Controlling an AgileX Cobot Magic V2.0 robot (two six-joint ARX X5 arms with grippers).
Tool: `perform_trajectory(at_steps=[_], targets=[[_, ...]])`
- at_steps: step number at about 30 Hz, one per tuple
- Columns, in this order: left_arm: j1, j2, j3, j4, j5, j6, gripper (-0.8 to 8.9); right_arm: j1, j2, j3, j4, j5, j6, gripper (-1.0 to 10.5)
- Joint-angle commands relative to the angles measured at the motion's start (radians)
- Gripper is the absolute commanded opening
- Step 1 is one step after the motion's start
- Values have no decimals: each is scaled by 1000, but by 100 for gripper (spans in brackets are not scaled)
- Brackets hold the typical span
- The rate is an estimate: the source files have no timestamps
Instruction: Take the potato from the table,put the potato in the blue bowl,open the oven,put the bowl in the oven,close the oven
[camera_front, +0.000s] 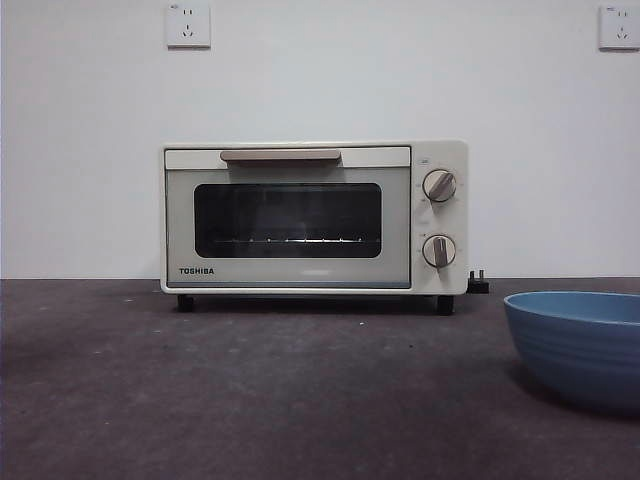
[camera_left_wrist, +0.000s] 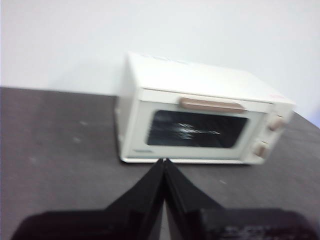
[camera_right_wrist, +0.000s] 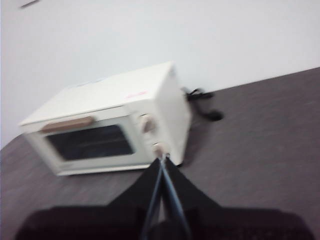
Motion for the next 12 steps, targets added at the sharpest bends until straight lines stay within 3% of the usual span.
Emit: perform_trajectory(at_steps=[1, 5, 12], targets=[[3, 55, 96, -108, 53, -9, -5, 0, 77, 78, -47, -100, -45, -8], [3, 99, 201, -188, 132, 67, -5, 6, 195, 159, -104, -245, -105, -8], [3, 126, 314, -325, 267, 82, -6, 72, 416, 246, -142, -356, -119, -8]])
